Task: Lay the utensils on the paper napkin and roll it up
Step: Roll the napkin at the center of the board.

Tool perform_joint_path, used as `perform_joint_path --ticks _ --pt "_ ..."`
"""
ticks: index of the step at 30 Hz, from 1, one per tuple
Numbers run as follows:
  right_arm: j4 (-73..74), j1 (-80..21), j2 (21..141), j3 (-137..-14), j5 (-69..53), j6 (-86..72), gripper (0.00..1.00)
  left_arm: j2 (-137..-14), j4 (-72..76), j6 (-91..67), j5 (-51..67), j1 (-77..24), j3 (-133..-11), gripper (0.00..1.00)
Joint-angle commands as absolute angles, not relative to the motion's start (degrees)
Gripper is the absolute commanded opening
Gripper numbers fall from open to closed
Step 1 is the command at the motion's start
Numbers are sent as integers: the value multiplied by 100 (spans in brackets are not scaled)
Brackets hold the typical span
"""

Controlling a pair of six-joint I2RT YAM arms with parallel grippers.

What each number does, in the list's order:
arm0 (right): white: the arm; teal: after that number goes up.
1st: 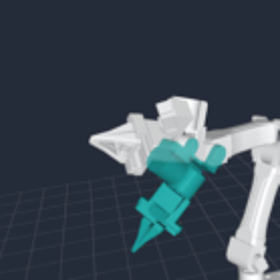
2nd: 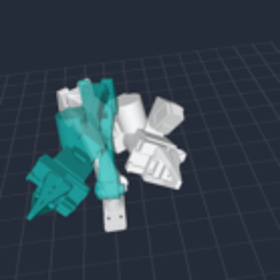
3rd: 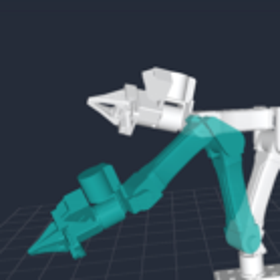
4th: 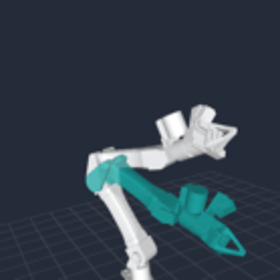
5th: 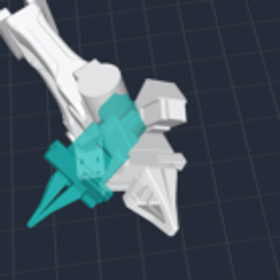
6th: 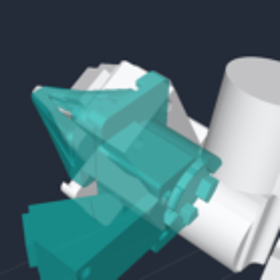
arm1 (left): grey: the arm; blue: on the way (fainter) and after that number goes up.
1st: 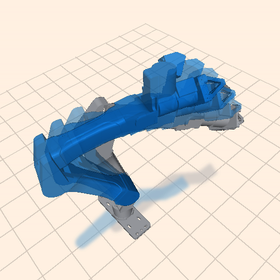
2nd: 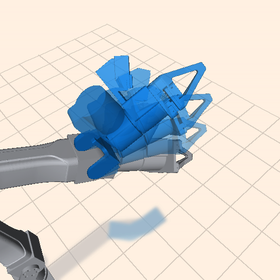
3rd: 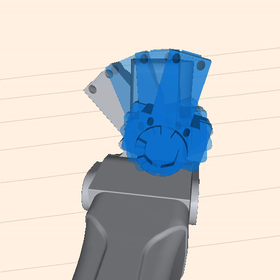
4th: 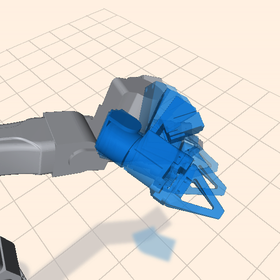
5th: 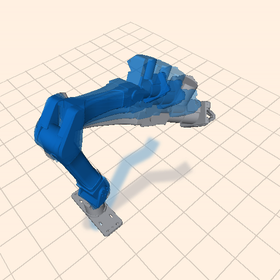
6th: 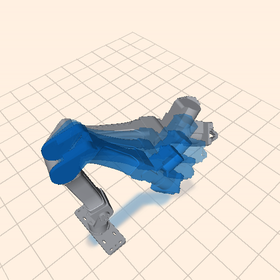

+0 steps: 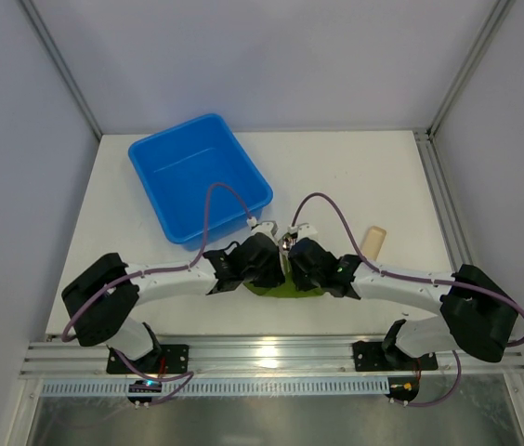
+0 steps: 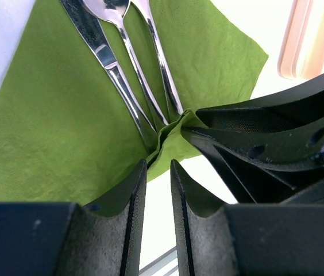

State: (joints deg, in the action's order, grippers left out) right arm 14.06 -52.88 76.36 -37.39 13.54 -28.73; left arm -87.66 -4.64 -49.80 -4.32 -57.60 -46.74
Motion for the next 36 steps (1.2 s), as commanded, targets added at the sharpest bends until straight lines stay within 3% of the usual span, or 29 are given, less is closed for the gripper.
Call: perform_joint_path --ticks 1,15,25,36 --pt "1230 -5247 7506 -3683 1318 -2874 25 -8745 -518 -4808 -659 -5722 -4843 25" --pt "1248 -5230 7646 -3744 1265 -2821 23 -9017 -404 -4790 -650 -5669 -4685 19" --pt "1415 -5212 7770 -3973 1450 -2804 30 -9132 -431 -4790 -756 -5651 -4667 13" --pt "1643 -5203 7734 -3982 1652 -2848 33 -9185 -466 -4834 -773 -5643 -4641 12"
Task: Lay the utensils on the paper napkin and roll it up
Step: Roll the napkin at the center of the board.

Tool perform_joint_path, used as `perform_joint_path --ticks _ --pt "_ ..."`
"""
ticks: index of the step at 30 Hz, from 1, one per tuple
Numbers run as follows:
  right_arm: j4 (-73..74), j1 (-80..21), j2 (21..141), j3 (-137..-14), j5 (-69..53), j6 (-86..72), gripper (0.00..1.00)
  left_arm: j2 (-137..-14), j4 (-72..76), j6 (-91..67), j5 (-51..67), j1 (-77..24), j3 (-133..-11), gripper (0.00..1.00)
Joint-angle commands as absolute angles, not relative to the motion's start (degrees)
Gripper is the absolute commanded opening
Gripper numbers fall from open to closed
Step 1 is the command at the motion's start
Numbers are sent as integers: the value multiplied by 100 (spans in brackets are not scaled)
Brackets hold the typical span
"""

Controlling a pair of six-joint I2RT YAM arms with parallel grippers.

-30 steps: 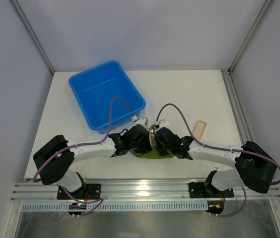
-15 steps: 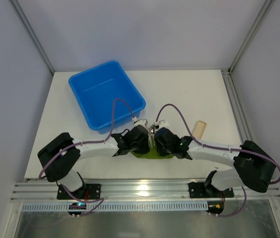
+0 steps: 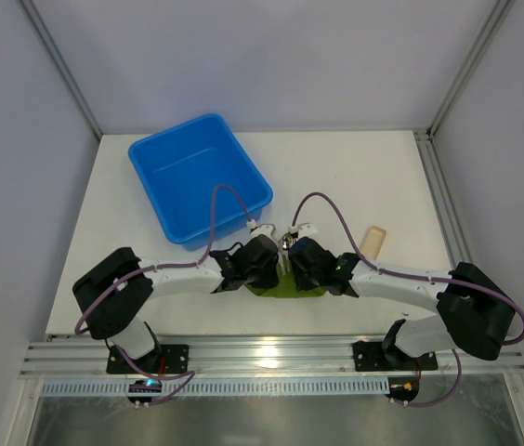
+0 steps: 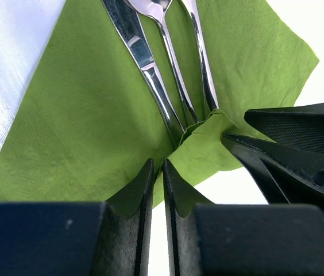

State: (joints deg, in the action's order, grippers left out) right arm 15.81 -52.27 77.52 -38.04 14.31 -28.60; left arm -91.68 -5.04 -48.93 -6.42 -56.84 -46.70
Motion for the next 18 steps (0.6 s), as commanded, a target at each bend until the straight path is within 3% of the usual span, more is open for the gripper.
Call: perform_joint_path --ticks 1,18 --pt "1644 -5194 7708 -3964 1661 -2848 34 -9185 -466 -4843 -773 -5643 -4641 12" --pt "1582 -5203 7875 -3841 1696 -3067 34 -9255 -589 -4887 -861 -5643 -4685 12"
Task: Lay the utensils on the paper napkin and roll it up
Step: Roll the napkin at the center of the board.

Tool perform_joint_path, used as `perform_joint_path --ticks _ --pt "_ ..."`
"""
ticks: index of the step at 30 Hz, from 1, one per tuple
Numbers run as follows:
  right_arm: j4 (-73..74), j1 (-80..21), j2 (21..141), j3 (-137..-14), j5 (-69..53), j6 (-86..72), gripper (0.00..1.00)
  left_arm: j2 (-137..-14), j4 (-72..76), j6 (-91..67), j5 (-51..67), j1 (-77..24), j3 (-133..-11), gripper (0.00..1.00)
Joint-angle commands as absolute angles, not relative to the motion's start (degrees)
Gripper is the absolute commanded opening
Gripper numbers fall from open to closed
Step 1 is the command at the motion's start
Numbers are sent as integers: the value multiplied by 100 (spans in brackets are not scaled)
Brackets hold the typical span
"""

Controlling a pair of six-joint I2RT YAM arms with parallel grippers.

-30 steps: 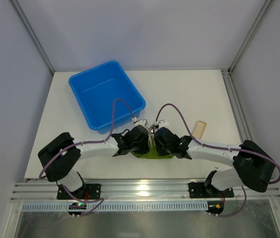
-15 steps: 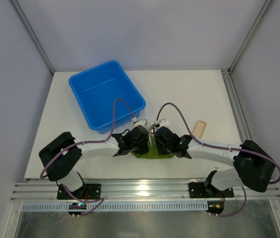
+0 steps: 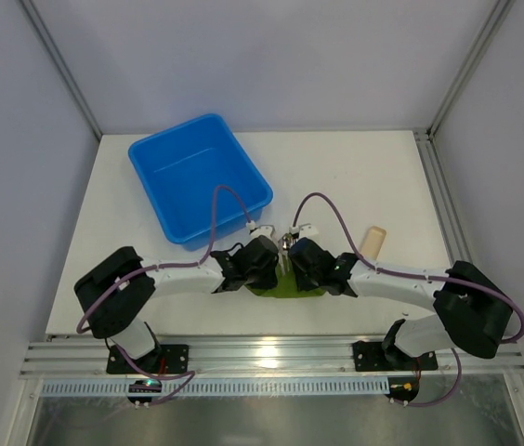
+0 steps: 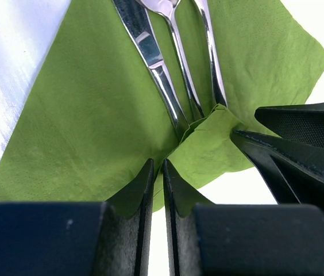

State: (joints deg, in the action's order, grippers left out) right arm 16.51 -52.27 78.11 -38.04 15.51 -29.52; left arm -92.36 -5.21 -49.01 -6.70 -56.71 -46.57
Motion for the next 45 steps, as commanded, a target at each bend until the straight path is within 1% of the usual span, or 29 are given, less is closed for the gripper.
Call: perform_joint_path --ticks 1,16,26,33,45 --pt "1582 -5203 7892 -3841 1688 -3085 34 -9255 -606 -4887 -870 -5643 -4693 12" --pt "1494 -5203 7919 -3762 1608 -3138 34 -9159 -659 -4860 -853 -5643 -4755 12" --pt "1477 -5203 8033 -3981 1617 -3067 34 -8965 -738 -4895 -721 -5643 -4931 13" --pt "1477 -5203 8139 -4043 1652 -3067 34 -8824 -572 -4957 -475 -5643 -4939 14" --pt "1529 -5194 8130 -4008 1696 -3094 34 -8982 -211 -5080 -246 -5643 -4966 14"
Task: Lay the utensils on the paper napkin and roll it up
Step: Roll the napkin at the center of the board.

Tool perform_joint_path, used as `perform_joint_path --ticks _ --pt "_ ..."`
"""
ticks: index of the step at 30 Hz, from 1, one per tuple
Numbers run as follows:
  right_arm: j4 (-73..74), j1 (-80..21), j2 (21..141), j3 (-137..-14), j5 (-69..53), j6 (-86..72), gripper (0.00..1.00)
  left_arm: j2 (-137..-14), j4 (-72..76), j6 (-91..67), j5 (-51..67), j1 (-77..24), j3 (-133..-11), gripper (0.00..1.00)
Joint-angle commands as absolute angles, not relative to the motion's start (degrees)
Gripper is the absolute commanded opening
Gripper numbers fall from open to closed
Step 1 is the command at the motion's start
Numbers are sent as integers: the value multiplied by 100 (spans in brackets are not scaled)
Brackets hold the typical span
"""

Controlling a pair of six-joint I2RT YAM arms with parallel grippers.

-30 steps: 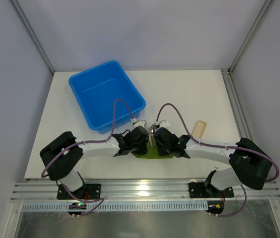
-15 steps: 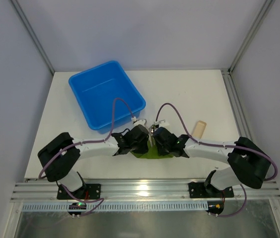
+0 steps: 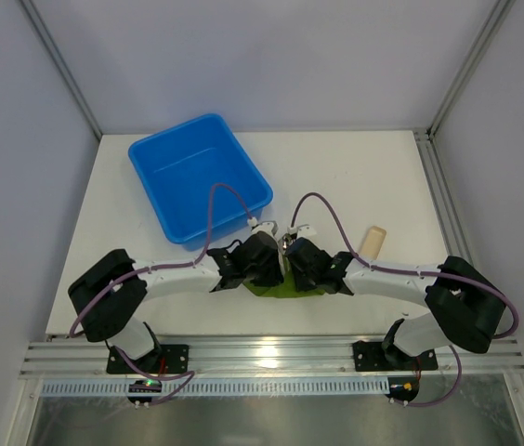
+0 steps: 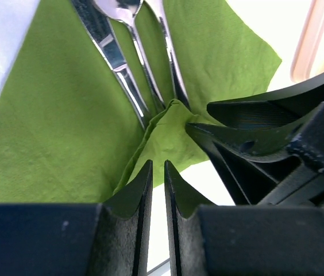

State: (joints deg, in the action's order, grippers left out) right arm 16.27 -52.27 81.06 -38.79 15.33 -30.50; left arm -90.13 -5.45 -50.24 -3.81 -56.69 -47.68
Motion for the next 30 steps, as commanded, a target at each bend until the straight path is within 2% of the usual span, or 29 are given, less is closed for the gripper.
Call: perform_joint_path --ticks 1,24,30 --pt "1503 -5203 8121 -3999 1696 -3094 34 -9000 -167 -5089 -185 -5643 -4966 14" --pt "1600 -5194 7524 -3674 1275 -3384 34 -9440 474 -5282 -88 -5643 -4667 12" --pt "1678 -5203 7111 -3393 1142 -3305 41 -9194 439 -5238 -53 -5643 -4544 17"
